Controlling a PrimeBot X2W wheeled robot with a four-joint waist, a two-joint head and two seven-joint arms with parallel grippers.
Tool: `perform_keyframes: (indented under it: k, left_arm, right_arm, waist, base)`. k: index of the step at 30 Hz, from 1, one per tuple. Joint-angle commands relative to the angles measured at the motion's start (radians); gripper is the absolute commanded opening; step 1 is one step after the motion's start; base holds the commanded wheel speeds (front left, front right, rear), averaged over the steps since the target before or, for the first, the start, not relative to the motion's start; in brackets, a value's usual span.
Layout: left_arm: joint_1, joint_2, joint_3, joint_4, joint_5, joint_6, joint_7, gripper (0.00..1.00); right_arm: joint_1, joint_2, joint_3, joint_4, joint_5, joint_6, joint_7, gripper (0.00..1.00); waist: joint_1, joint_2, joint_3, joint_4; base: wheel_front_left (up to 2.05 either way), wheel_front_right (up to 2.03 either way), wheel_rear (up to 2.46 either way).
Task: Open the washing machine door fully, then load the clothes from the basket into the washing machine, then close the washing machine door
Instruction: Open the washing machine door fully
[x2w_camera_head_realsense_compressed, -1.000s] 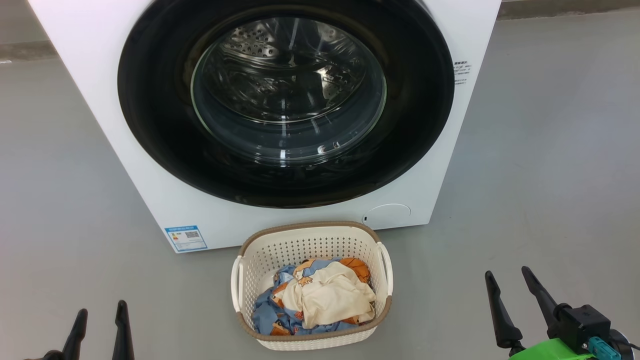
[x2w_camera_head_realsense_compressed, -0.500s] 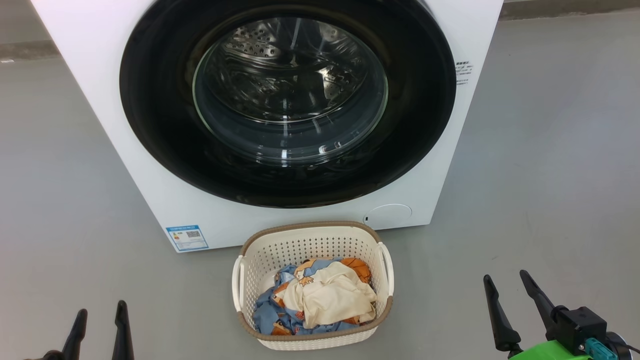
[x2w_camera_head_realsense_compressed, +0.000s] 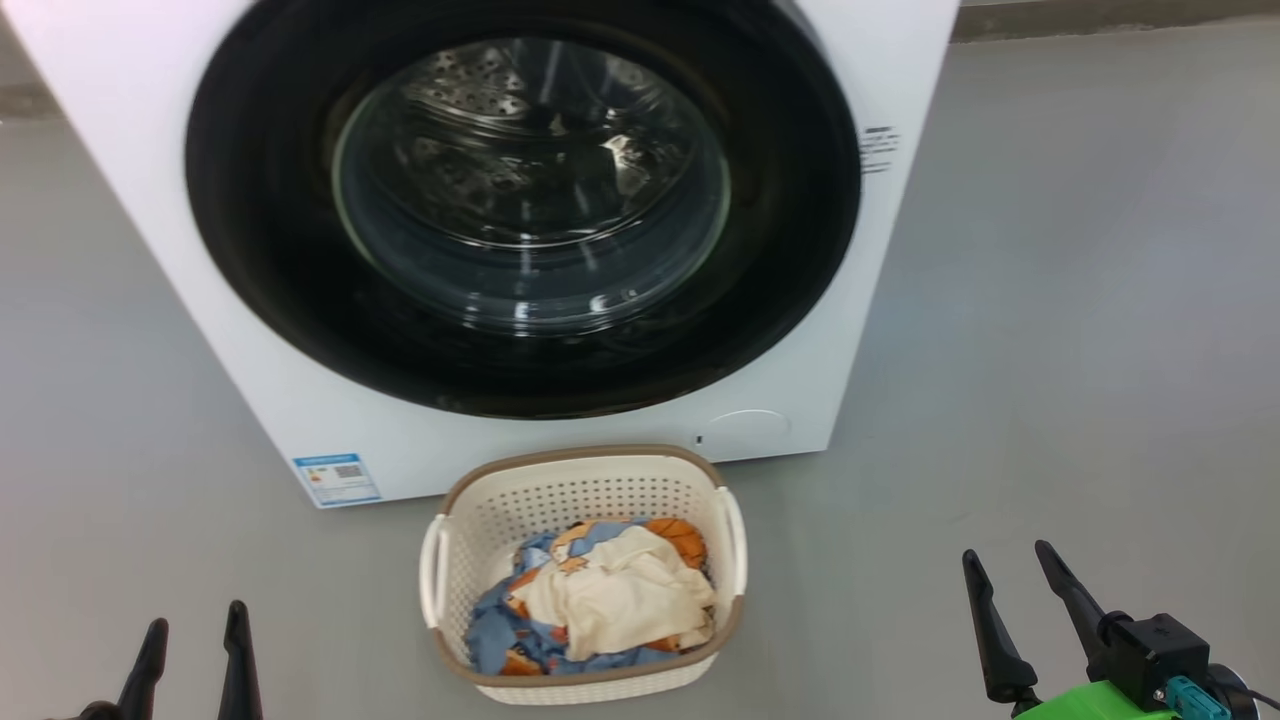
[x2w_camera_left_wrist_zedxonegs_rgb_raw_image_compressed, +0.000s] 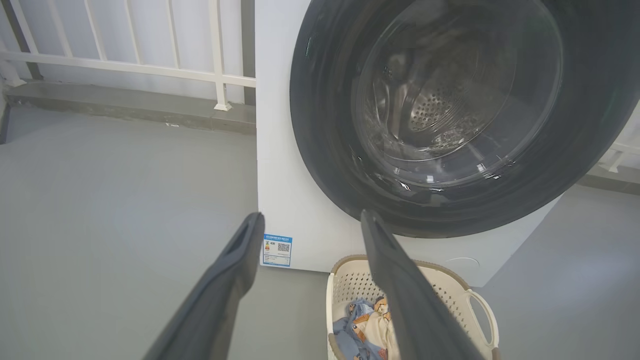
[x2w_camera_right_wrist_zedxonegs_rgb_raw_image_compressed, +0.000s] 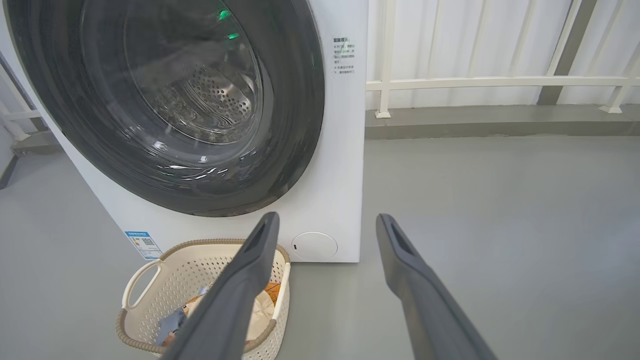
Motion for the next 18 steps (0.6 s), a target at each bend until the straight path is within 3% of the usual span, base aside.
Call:
perform_keyframes:
  k: [1,11,18]
  left_arm:
    - [-0.014,0.024,0.036,-0.025,-0.003,-0.003,-0.007,1.0]
    - [-0.019,0.017,0.046,-0.039,-0.017,-0.003,-0.007,1.0]
    - [-0.017,0.007,0.066,-0.053,-0.002,-0.003,-0.007,1.0]
  right_arm:
    - [-0.021,-0.011,0.025,-0.023,0.0,-0.001,-0.012,1.0]
    - [-0.022,-0.011,0.028,-0.022,0.009,-0.001,-0.012,1.0]
    - [-0.02,-0.011,0.029,-0.025,0.014,-0.001,-0.012,1.0]
  waist:
    - [0.0,0.0,0.0,-0.001]
    - [0.0,0.0,0.003,-0.007]
    - [0.0,0.0,0.004,-0.008]
  base:
    - [1.23,1.23,-2.46]
    - [1.19,1.19,-2.38]
    - [0.7,0.7,-1.4]
